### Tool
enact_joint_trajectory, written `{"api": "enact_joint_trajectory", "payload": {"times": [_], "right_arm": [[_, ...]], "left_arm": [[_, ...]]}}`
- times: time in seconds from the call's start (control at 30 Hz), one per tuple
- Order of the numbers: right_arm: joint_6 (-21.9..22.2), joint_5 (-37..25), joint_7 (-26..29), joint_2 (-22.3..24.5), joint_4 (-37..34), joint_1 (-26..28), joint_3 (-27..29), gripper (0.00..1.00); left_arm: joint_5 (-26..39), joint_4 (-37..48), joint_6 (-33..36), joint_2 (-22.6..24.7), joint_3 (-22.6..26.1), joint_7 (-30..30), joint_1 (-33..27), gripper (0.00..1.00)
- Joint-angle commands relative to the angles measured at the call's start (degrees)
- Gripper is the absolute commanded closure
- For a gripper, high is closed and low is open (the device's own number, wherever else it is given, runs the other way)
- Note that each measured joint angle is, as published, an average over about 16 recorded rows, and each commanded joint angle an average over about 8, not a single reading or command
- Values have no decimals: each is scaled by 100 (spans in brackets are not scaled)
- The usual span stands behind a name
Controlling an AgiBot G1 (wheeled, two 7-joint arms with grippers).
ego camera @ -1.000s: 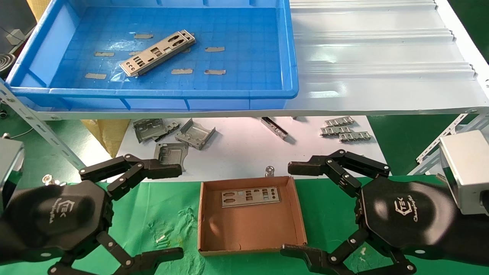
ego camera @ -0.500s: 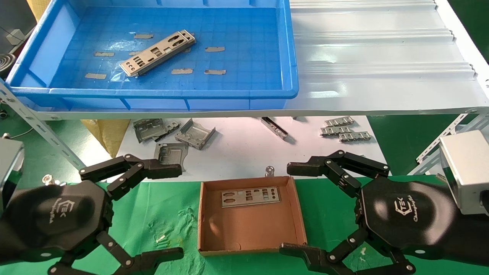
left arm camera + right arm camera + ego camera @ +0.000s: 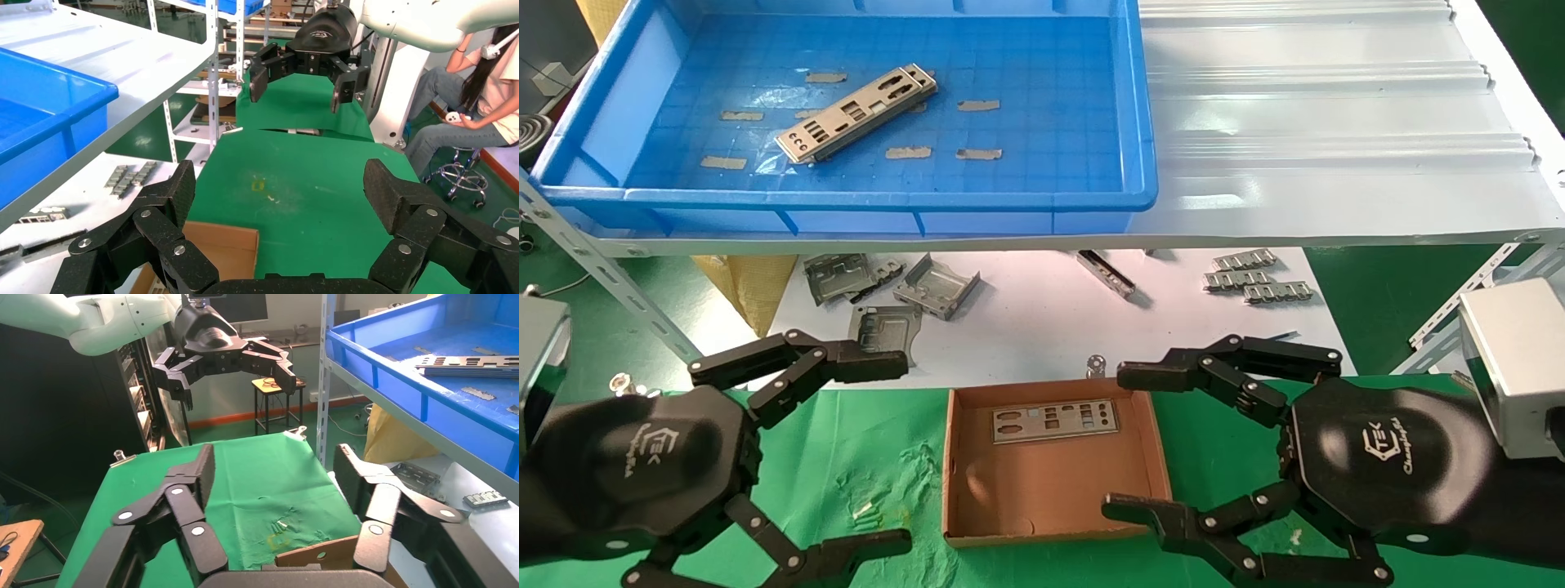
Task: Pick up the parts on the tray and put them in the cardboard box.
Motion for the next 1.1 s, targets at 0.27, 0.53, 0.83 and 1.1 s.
{"api": "enact_joint_trajectory", "payload": {"times": [0.27, 0.53, 0.83, 1.1], "right_arm": [[0, 0, 0, 0, 0, 0, 0, 100], [0, 0, 0, 0, 0, 0, 0, 100], [0, 0, 0, 0, 0, 0, 0, 100], [0, 0, 0, 0, -1, 0, 0, 100]], "left_arm": [[0, 0, 0, 0, 0, 0, 0, 0], [0, 0, 0, 0, 0, 0, 0, 0], [0, 0, 0, 0, 0, 0, 0, 0], [94, 9, -55, 23, 2, 17, -149, 0]]}}
